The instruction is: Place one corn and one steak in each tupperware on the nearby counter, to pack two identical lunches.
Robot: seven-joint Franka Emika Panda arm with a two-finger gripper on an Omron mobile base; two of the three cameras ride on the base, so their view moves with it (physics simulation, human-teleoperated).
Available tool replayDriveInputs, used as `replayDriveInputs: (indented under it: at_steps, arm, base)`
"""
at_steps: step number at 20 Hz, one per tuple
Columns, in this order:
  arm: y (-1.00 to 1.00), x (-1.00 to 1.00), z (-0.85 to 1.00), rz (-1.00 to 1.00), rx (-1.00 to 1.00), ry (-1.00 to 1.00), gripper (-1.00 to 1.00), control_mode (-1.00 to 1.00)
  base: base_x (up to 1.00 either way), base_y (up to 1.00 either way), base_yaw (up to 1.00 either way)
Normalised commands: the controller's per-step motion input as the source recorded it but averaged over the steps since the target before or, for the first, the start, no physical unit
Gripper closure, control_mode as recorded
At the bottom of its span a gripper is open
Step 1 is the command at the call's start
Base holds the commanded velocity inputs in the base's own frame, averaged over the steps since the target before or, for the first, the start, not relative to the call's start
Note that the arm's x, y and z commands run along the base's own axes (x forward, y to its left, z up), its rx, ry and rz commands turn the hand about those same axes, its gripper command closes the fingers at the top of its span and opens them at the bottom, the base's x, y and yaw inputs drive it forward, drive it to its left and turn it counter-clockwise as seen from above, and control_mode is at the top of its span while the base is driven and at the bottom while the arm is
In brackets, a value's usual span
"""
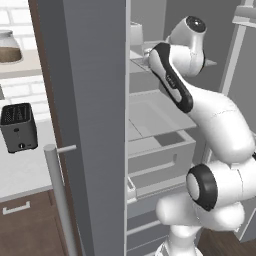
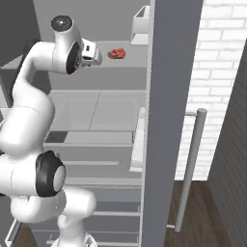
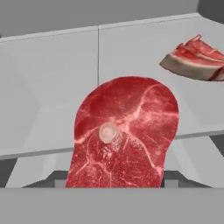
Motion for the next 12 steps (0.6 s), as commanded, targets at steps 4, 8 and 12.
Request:
replayDriveInputs:
  at_steps: [4, 8, 12]
  arm:
    - [-0.45, -1.00, -0.37, 0.00, 0.06, -0.13, 1.00, -1.00]
    - [-0.13, -1.00, -0.78, 0.00, -0.03, 0.07, 1.00, -1.00]
    - [0.00, -1.00, -1.00, 0.00, -0.14, 0.27, 1.00, -1.00]
  base:
    - [0.00, 0.00, 0.00]
    - [0.00, 0.00, 0.00]
    - [0.00, 0.00, 0.00]
